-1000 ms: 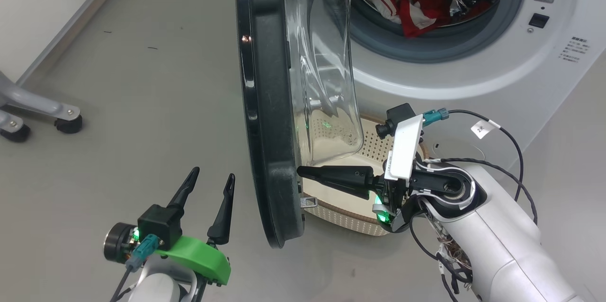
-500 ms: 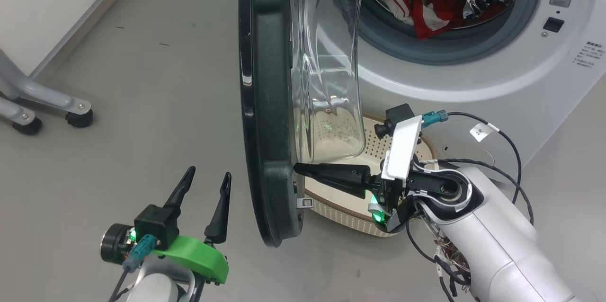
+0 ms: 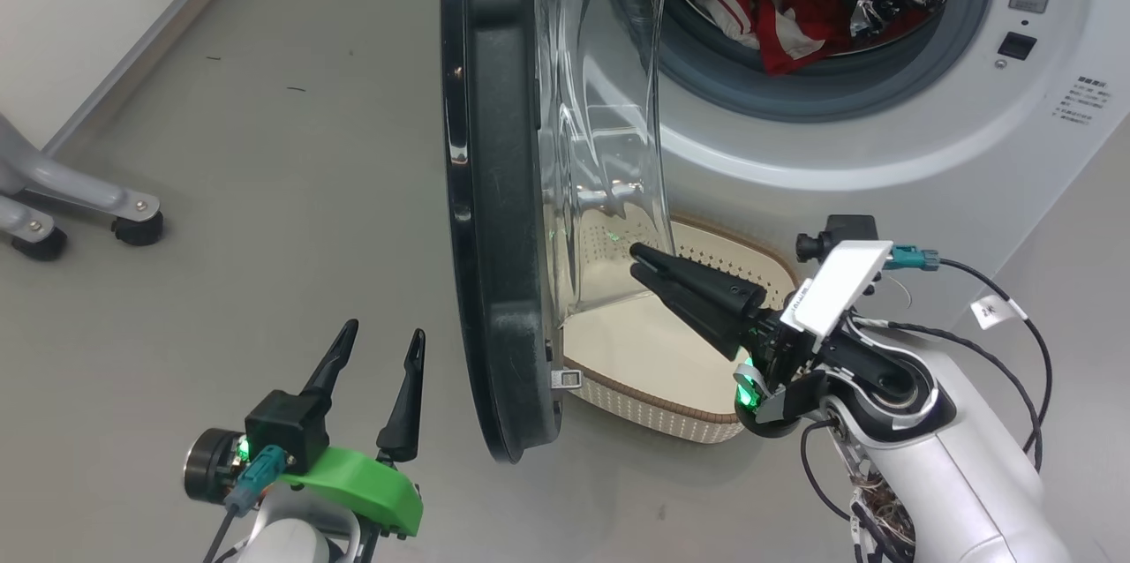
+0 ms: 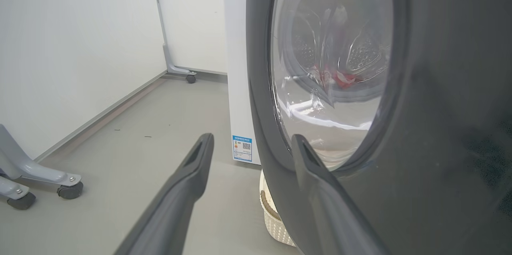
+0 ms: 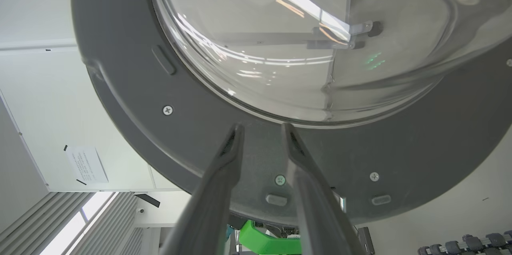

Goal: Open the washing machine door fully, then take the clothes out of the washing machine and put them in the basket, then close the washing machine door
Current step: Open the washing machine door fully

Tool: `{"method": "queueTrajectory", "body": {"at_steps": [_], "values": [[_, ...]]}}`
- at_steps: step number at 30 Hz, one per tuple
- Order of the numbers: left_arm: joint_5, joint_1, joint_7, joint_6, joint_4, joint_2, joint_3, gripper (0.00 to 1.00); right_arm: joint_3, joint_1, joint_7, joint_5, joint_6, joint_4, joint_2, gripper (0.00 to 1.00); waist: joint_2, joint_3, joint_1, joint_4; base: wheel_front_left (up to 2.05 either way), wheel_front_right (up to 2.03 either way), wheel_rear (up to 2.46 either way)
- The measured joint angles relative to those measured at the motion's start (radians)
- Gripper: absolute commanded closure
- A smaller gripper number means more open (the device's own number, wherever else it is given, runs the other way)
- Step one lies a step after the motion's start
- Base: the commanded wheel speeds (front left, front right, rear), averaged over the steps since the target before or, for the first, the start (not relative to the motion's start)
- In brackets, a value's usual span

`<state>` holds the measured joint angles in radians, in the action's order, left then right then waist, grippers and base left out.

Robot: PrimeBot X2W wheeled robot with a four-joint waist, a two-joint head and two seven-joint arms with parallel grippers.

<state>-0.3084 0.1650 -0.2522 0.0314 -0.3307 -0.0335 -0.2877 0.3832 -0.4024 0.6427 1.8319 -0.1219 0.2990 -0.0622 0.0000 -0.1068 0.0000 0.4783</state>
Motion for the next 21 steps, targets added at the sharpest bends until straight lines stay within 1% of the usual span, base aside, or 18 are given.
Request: {"method": "queueTrajectory", "body": {"at_steps": [6, 10, 17, 21], "values": [[0.000, -0.006, 0.000, -0.001, 0.000, 0.000, 0.003, 0.00, -0.056, 0.076, -0.111, -0.077, 0.000, -0.054, -0.001, 0.00, 0.0000, 0.003, 0.0000, -0.008, 0.00, 0.00, 0.00], [0.000, -0.006, 0.000, -0.001, -0.001, 0.000, 0.005, 0.00, -0.083, 0.133, -0.194, -0.153, 0.000, -0.078, -0.018, 0.00, 0.0001, 0.005, 0.0000, -0.013, 0.00, 0.00, 0.00], [0.000, -0.008, 0.000, -0.004, -0.002, 0.000, 0.010, 0.00, -0.118, 0.196, -0.395, -0.383, 0.000, -0.128, -0.085, 0.00, 0.0000, 0.014, 0.0000, -0.020, 0.00, 0.00, 0.00], [0.000, -0.012, 0.000, -0.004, -0.002, 0.000, 0.010, 0.00, -0.108, 0.220, -0.517, -0.560, 0.000, -0.149, -0.144, 0.00, 0.0000, 0.019, 0.0000, -0.023, 0.00, 0.00, 0.00]]}}
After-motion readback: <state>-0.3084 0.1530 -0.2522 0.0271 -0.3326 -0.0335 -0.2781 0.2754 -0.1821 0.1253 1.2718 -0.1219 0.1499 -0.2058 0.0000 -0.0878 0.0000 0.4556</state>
